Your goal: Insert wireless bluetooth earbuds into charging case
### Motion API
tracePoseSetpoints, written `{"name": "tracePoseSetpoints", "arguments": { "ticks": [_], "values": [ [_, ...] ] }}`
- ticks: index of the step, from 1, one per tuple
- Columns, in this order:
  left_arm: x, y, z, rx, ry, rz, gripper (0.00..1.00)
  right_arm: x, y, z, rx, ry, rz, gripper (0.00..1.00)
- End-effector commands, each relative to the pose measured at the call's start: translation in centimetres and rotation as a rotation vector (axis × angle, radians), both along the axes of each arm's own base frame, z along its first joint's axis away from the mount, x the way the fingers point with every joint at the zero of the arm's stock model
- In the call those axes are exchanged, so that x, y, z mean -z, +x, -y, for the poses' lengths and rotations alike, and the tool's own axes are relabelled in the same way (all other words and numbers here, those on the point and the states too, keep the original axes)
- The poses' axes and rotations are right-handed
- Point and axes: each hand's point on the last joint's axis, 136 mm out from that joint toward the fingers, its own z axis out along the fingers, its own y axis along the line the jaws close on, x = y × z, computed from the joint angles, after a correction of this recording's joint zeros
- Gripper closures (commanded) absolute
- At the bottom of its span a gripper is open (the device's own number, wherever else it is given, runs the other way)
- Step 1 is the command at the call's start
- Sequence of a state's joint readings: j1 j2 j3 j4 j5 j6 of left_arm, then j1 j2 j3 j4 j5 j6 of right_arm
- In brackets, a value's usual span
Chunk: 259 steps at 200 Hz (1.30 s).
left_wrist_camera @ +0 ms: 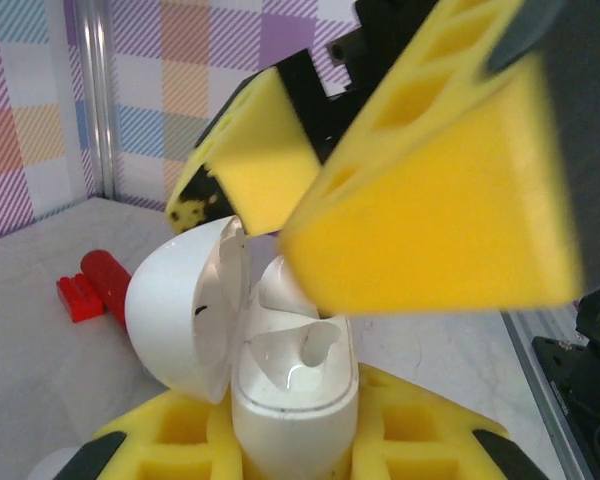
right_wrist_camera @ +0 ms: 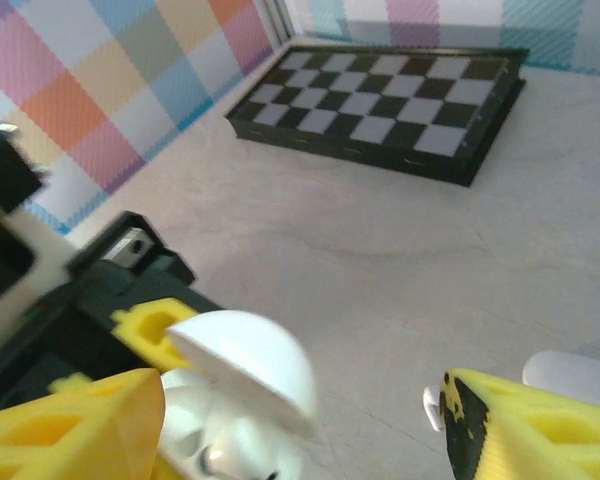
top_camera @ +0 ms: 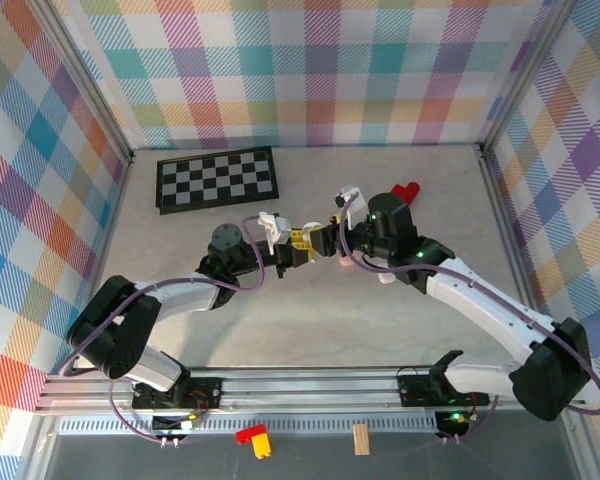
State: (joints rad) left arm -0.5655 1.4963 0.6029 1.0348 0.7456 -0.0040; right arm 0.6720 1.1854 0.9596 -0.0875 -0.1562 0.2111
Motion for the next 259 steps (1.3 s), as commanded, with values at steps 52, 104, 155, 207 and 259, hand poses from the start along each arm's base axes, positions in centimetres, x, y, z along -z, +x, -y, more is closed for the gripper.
{"name": "tracePoseSetpoints", "arguments": {
  "ticks": [52, 104, 155, 207, 259],
  "values": [
    [-1.3, 3.9, -6.3, -0.177, -0.119, 0.022, 1.00, 1.5, 2.3, 4.9, 0.242, 0.126, -0.142, 0.30],
    [-3.4, 4.4, -9.2, -0.256, -0.133, 0.088, 1.00, 10.3, 4.1, 3.0, 0.245, -0.125, -0.388, 0.31],
    [-3.9, 3.6, -10.2, -0.317, -0.052, 0.140, 1.00, 16.7, 4.7, 0.3, 0.182, -0.484, -0.526, 0.50],
    [-4.3, 4.8, -13.4, -0.461, -0.087, 0.104, 1.00, 20.6, 5.7, -1.6, 0.127, -0.707, -0.593, 0.57],
    [-4.1, 5.1, -14.5, -0.487, -0.086, 0.102, 1.00, 23.5, 6.8, -3.4, 0.094, -0.742, -0.654, 0.61]
  ]
}}
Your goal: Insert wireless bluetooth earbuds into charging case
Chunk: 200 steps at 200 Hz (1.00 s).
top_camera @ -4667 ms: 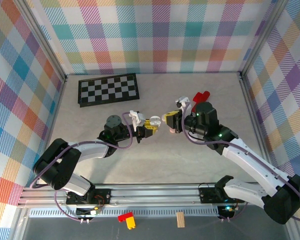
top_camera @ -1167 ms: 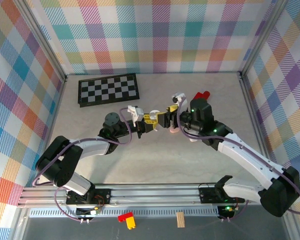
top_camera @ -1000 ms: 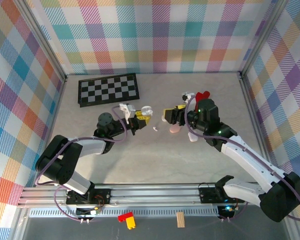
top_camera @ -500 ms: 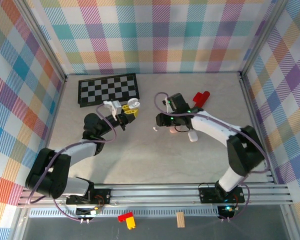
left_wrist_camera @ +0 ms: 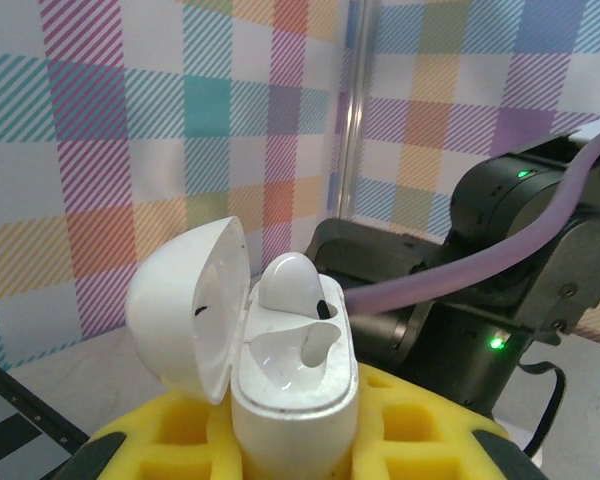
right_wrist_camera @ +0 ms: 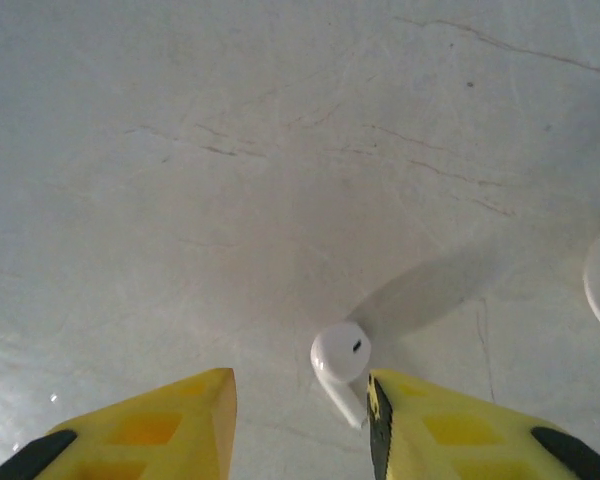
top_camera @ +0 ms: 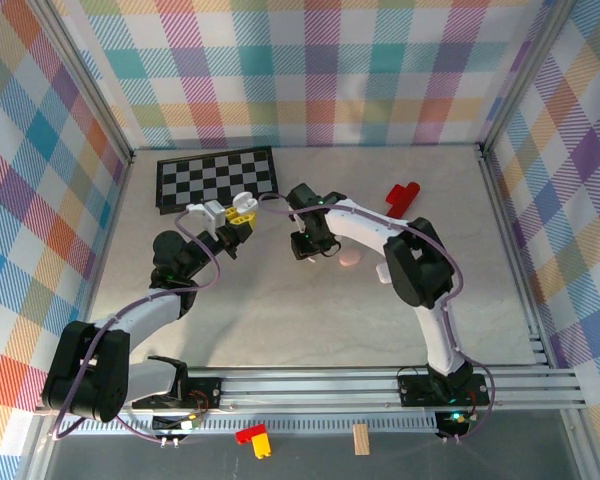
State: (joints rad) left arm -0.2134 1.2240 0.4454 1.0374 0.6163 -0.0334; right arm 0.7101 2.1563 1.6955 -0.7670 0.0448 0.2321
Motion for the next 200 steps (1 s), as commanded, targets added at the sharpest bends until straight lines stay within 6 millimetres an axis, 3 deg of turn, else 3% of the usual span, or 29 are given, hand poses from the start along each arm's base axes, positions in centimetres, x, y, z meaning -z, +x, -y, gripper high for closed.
{"name": "tracePoseSetpoints", "arguments": {
  "ticks": [1, 55, 106, 161, 200],
  "values": [
    [-0.7, -0.2, -0.5, -0.010, -0.007, 0.027, 1.00, 0.7, -0.4, 0.3, -0.020, -0.041, -0.051, 0.61],
    [-0.2, -0.4, -0.2, 0.018, 0.000, 0.015, 1.00, 2.2, 0.1, 0.7, 0.002, -0.089, -0.060, 0.69],
    [-0.1, -0.8, 0.4, 0.061, 0.012, 0.024, 1.00, 1.3, -0.6, 1.9, 0.070, -0.093, -0.047, 0.76],
    [1.2, -0.7, 0.9, 0.074, 0.010, 0.044, 0.99, 1.1, -4.1, 4.5, 0.197, -0.038, -0.058, 0.77],
    [1.8, -0.6, 1.4, 0.083, 0.031, 0.052, 0.99, 1.1, -8.0, 8.0, 0.303, -0.052, -0.056, 0.77]
  ]
}}
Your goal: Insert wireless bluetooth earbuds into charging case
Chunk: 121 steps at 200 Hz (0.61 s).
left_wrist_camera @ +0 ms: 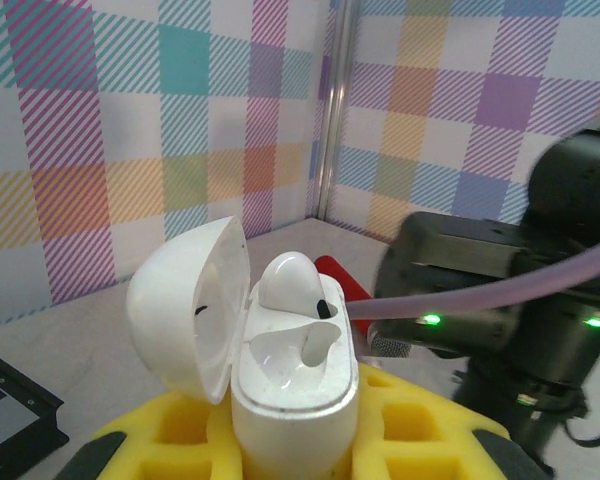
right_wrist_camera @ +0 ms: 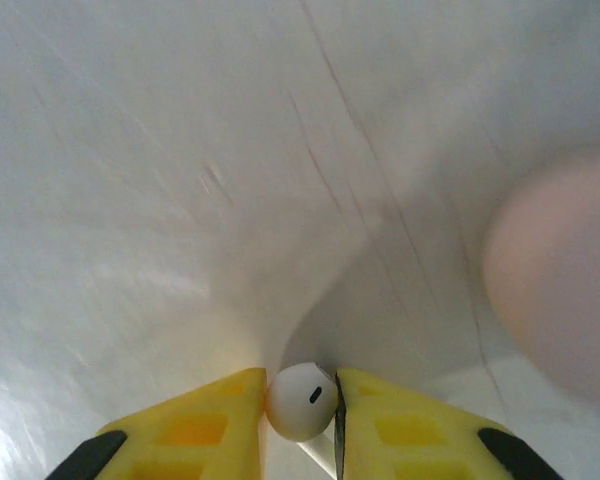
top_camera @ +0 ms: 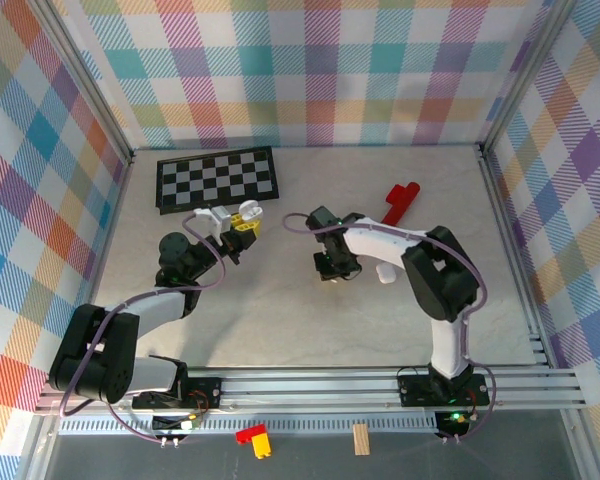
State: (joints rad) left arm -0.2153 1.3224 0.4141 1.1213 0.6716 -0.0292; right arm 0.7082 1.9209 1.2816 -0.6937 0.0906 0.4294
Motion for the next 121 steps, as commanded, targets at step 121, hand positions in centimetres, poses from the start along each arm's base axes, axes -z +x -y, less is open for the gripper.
{"name": "tracePoseSetpoints", "arguments": {
  "ticks": [121],
  "values": [
    [-0.1, 0.3, -0.9, -0.084, 0.058, 0.071, 0.99, -2.5, -5.5, 4.7, -0.123, -0.209, -0.085, 0.54]
  ]
}}
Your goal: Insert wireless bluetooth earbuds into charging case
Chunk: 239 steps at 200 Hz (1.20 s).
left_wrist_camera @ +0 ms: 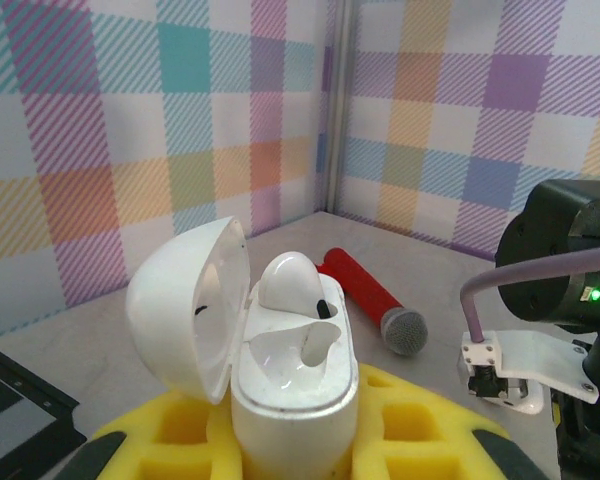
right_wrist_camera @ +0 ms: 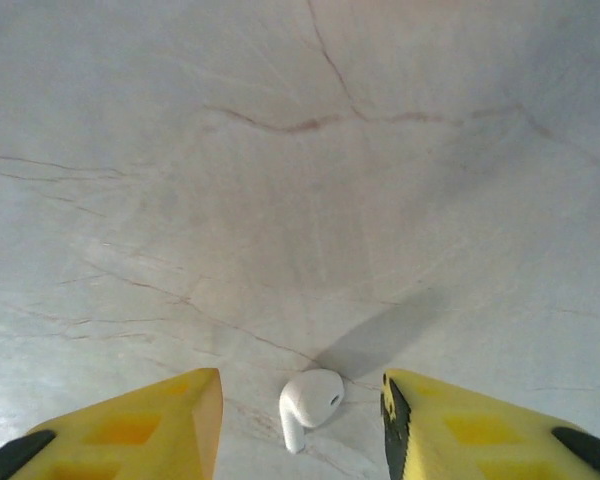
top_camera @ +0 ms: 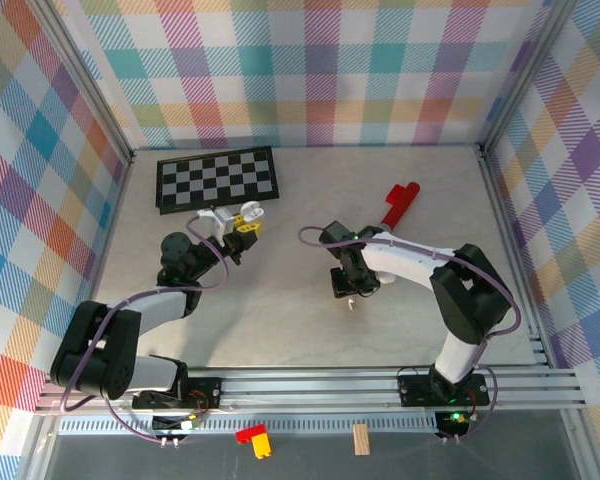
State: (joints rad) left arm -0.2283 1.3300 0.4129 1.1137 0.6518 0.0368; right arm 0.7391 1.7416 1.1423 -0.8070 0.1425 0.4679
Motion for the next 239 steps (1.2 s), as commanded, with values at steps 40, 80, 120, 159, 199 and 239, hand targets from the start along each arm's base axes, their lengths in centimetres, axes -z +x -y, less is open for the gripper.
{"name": "tracePoseSetpoints", "arguments": {
  "ticks": [40, 80, 120, 159, 199, 239],
  "values": [
    [-0.2, 0.8, -2.4, -0.123, 0.015, 0.019, 0.99, -1.2, -1.7, 1.3, -0.154, -0.231, -0.181, 0.56],
    [-0.1, 0.8, -2.0, -0.097, 0.016, 0.017, 0.99, -0.3, -2.1, 1.0, -0.157, -0.249, -0.255, 0.59],
    [0.0, 0.7, -1.8, -0.080, 0.019, 0.009, 0.99, 1.1, -2.2, 0.5, -0.159, -0.236, -0.283, 0.63],
    [-0.1, 0.5, -1.8, -0.074, 0.019, 0.012, 0.98, 2.2, -2.4, 0.5, -0.162, -0.242, -0.308, 0.66],
    [-0.1, 0.5, -1.6, -0.062, 0.017, 0.012, 0.98, 3.0, -2.6, 0.8, -0.154, -0.250, -0.322, 0.70],
    [0.0, 0.4, -1.6, -0.061, 0.018, 0.007, 0.98, 3.0, -2.8, 1.2, -0.145, -0.254, -0.325, 0.76]
  ]
}}
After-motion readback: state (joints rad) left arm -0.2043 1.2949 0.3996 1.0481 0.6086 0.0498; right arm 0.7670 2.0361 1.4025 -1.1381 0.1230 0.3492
